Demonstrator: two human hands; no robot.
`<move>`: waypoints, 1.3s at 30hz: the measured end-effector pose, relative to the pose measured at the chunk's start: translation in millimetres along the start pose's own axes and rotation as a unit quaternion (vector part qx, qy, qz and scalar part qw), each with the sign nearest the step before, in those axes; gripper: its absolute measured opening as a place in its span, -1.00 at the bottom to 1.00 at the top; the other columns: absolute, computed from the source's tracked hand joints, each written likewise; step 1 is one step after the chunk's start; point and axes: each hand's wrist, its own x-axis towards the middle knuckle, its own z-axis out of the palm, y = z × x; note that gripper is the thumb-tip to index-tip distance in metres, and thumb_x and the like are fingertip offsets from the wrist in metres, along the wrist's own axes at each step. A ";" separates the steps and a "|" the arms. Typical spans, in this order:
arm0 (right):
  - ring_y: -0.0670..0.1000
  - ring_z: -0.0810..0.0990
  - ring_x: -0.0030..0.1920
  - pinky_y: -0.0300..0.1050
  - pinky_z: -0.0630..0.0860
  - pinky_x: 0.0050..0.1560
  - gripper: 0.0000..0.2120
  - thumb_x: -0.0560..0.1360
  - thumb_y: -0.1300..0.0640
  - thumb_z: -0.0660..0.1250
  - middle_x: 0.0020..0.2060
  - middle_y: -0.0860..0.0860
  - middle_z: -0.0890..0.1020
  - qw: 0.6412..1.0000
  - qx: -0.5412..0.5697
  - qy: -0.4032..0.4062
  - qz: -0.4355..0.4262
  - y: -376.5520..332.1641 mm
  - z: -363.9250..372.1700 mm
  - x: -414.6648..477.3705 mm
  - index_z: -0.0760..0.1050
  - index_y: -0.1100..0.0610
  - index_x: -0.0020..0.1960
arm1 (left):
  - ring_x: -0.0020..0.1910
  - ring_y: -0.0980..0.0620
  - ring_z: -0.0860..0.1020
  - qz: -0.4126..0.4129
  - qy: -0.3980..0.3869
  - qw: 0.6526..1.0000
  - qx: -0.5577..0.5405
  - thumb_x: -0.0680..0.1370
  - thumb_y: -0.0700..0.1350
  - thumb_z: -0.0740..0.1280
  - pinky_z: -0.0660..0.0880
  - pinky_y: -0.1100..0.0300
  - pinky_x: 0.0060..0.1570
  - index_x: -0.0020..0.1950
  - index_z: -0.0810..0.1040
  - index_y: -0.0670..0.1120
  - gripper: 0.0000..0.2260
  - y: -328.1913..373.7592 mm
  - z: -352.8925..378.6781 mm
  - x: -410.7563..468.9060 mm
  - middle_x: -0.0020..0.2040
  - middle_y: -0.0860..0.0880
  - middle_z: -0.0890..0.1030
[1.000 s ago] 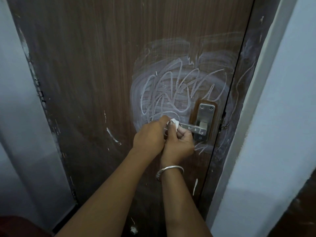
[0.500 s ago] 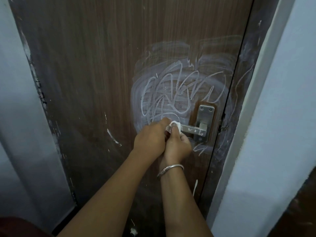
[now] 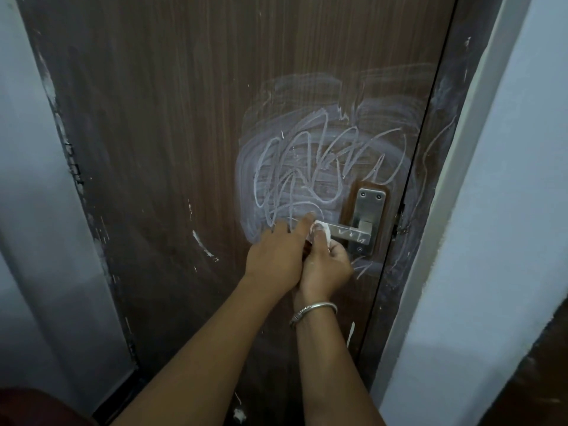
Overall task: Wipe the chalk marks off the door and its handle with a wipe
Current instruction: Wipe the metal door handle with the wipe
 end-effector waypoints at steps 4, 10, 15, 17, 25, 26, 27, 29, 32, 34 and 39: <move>-0.19 0.54 -0.54 -0.35 0.42 -0.54 -0.85 0.44 0.19 0.42 -0.56 -0.09 0.59 1.000 0.018 0.017 -0.013 0.7 -2.2 2.1 0.54 0.21 -0.28 | 0.20 -0.17 0.41 -0.012 -0.001 0.999 -0.036 0.54 -0.04 0.20 0.42 -0.03 0.04 0.46 0.06 0.19 -0.46 -0.2 2.2 4.7 0.23 -0.13 0.41; 0.01 0.60 -0.47 -0.16 0.51 -0.45 -0.79 0.41 0.10 0.46 -0.47 0.09 0.63 1.000 0.022 -0.003 0.003 8.1 0.3 5.7 0.53 0.18 -0.30 | 0.18 -0.14 0.44 -0.012 -0.013 0.996 -0.085 0.53 -0.08 0.22 0.46 -0.09 0.06 0.43 0.05 0.29 -0.43 -4.8 3.5 2.3 0.17 -0.11 0.45; -0.01 0.60 -0.49 -0.19 0.50 -0.46 -0.79 0.41 0.11 0.46 -0.49 0.06 0.63 1.000 0.030 0.002 0.009 10.4 0.0 6.4 0.52 0.15 -0.34 | 0.12 -0.13 0.47 -0.013 -0.016 0.996 -0.092 0.51 -0.08 0.22 0.48 -0.10 0.02 0.42 0.04 0.32 -0.41 -4.8 1.7 1.5 0.13 -0.10 0.48; -0.03 0.59 -0.49 -0.20 0.49 -0.48 -0.80 0.41 0.14 0.45 -0.50 0.04 0.63 0.999 0.031 0.003 0.009 10.5 -2.1 5.6 0.52 0.15 -0.34 | 0.09 -0.13 0.49 -0.012 -0.019 0.995 -0.096 0.50 -0.07 0.22 0.50 -0.11 0.01 0.41 0.03 0.33 -0.40 -4.1 1.1 0.7 0.11 -0.10 0.48; -0.04 0.54 -0.52 -0.20 0.48 -0.47 -0.80 0.42 0.13 0.45 -0.50 0.06 0.61 1.000 0.024 -0.002 -0.003 2.1 -1.3 6.5 0.50 0.16 -0.32 | 0.02 -0.03 0.53 -0.016 -0.020 0.992 -0.122 0.51 -0.05 0.21 0.51 -0.09 0.01 0.38 0.00 0.37 -0.41 -4.0 3.3 -1.6 0.04 0.01 0.54; -0.05 0.54 -0.52 -0.23 0.46 -0.48 -0.79 0.42 0.13 0.45 -0.52 0.04 0.60 1.000 0.021 -0.002 -0.009 1.1 -0.5 7.3 0.50 0.16 -0.33 | 0.01 -0.02 0.53 -0.017 -0.021 0.992 -0.127 0.52 -0.04 0.21 0.51 -0.09 0.01 0.38 -0.01 0.38 -0.42 -4.0 3.5 -1.5 0.03 0.03 0.55; -0.06 0.55 -0.52 -0.24 0.46 -0.49 -0.78 0.42 0.13 0.45 -0.53 0.03 0.60 1.000 0.017 -0.001 -0.013 0.4 -0.1 7.6 0.50 0.16 -0.34 | 0.00 -0.01 0.54 -0.017 -0.022 0.991 -0.130 0.52 -0.03 0.22 0.51 -0.08 0.00 0.38 -0.01 0.38 -0.42 -3.9 3.4 -1.6 0.02 0.03 0.55; -0.05 0.56 -0.51 -0.22 0.47 -0.48 -0.78 0.42 0.11 0.45 -0.52 0.03 0.61 1.000 0.012 0.001 -0.015 1.3 -1.7 7.3 0.50 0.15 -0.34 | 0.00 -0.01 0.54 -0.015 -0.020 0.991 -0.130 0.52 -0.02 0.22 0.52 -0.08 0.00 0.38 -0.02 0.38 -0.41 -3.5 2.8 -2.4 0.02 0.03 0.55; -0.05 0.57 -0.50 -0.22 0.47 -0.48 -0.80 0.42 0.13 0.44 -0.51 0.03 0.61 1.000 0.013 0.005 -0.002 5.5 -7.0 6.2 0.52 0.16 -0.32 | -0.03 -0.02 0.54 -0.014 -0.021 0.993 -0.118 0.50 -0.09 0.24 0.52 -0.06 -0.06 0.40 -0.04 0.36 -0.35 -1.9 1.8 -3.0 -0.01 0.01 0.55; -0.07 0.54 -0.52 -0.24 0.46 -0.50 -0.81 0.42 0.16 0.44 -0.54 0.01 0.60 1.000 0.015 0.009 -0.002 7.3 -10.1 5.3 0.52 0.17 -0.32 | -0.08 -0.02 0.55 -0.013 -0.024 0.993 -0.110 0.49 -0.12 0.26 0.53 -0.05 -0.11 0.40 -0.06 0.34 -0.32 -1.1 1.8 -2.8 -0.07 0.00 0.55; -0.08 0.53 -0.53 -0.25 0.47 -0.50 -0.83 0.42 0.15 0.45 -0.53 0.02 0.60 1.000 0.014 0.010 -0.008 2.1 -9.3 6.7 0.53 0.21 -0.27 | -0.14 -0.04 0.55 -0.011 -0.021 0.992 -0.121 0.50 -0.08 0.23 0.49 0.03 -0.21 0.42 -0.06 0.32 -0.35 -0.8 2.7 -3.7 -0.14 -0.01 0.54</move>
